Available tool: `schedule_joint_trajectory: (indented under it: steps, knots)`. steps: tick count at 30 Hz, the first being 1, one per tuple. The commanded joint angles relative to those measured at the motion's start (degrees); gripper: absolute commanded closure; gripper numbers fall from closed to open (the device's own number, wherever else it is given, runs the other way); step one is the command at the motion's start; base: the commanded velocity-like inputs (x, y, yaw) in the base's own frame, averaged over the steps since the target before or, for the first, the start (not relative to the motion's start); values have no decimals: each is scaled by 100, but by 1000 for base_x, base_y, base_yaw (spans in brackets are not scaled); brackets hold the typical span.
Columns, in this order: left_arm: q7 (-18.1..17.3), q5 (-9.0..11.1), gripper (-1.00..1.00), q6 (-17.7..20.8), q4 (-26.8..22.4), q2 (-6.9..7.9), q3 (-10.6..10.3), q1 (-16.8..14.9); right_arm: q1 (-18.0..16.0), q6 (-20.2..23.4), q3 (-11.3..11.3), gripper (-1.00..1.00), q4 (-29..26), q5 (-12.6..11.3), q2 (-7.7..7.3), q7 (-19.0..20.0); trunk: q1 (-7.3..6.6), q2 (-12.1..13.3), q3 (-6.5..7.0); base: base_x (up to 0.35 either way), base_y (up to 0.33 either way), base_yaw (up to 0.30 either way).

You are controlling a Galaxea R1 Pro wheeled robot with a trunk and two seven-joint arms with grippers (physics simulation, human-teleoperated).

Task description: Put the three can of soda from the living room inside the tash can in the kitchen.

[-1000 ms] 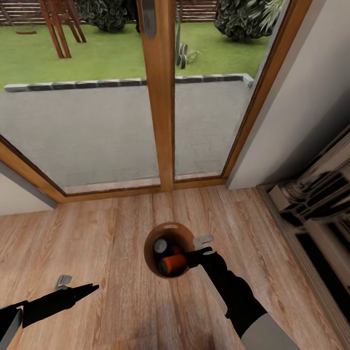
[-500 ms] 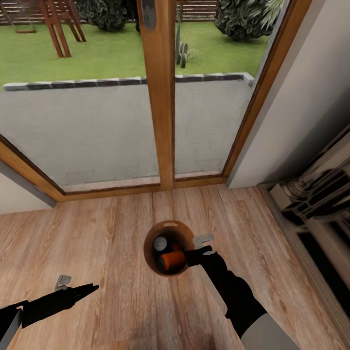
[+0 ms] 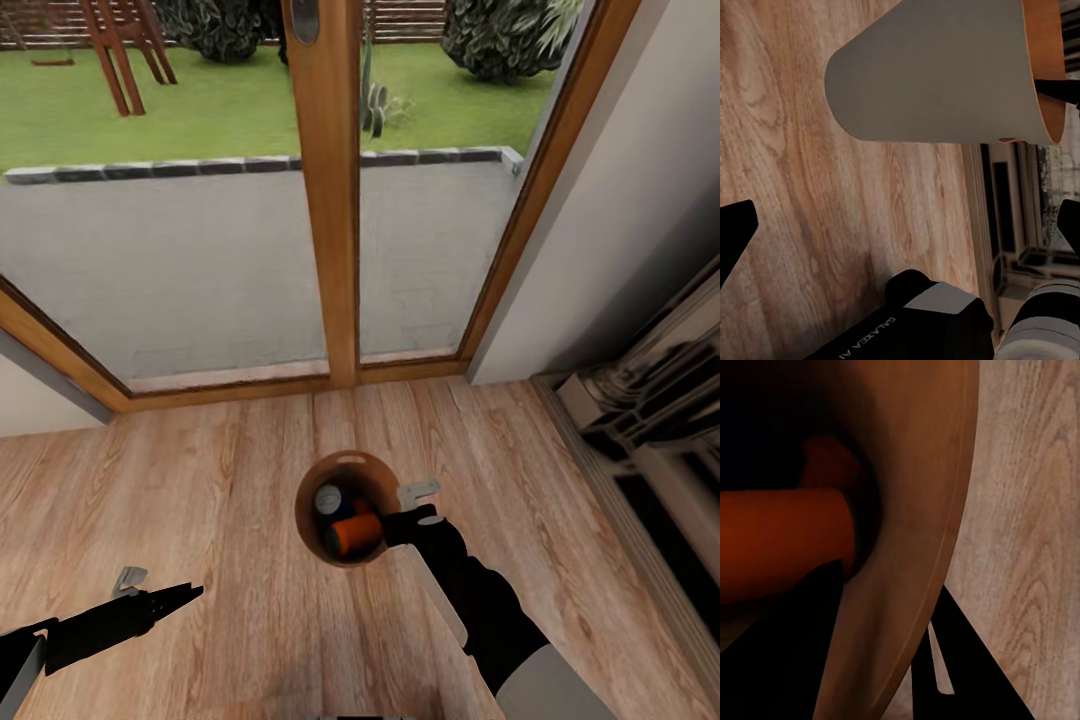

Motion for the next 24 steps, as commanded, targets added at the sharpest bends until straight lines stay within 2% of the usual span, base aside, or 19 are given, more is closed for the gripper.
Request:
schedule_joint_trajectory:
  steps: [1, 7, 9, 18, 24]
  knots:
    - [-3, 0, -100, 0, 0, 1, 0, 0, -2, -14, 3, 100, -3, -32, 1, 0, 0, -2, -7, 0, 0, 0]
    - [-1, 0, -100, 0, 0, -3, 0, 0, -2, -14, 2, 100, -3, -33, 1, 0, 0, -2, -57, 0, 0, 0]
    - [-2, -1, -100, 0, 0, -2, 0, 0, -2, -14, 2, 100, -3, -32, 1, 0, 44, -82, -105, 0, 0, 0]
    - [-7, 1, -100, 0, 0, 0, 0, 0, -2, -18, 6, 100, -3, -28, 1, 0, 44, -82, -114, 0, 0, 0]
    - [-7, -1, -100, 0, 0, -3, 0, 0, -2, -93, 8, 100, -3, -31, 1, 0, 176, -323, -223, 0, 0, 0]
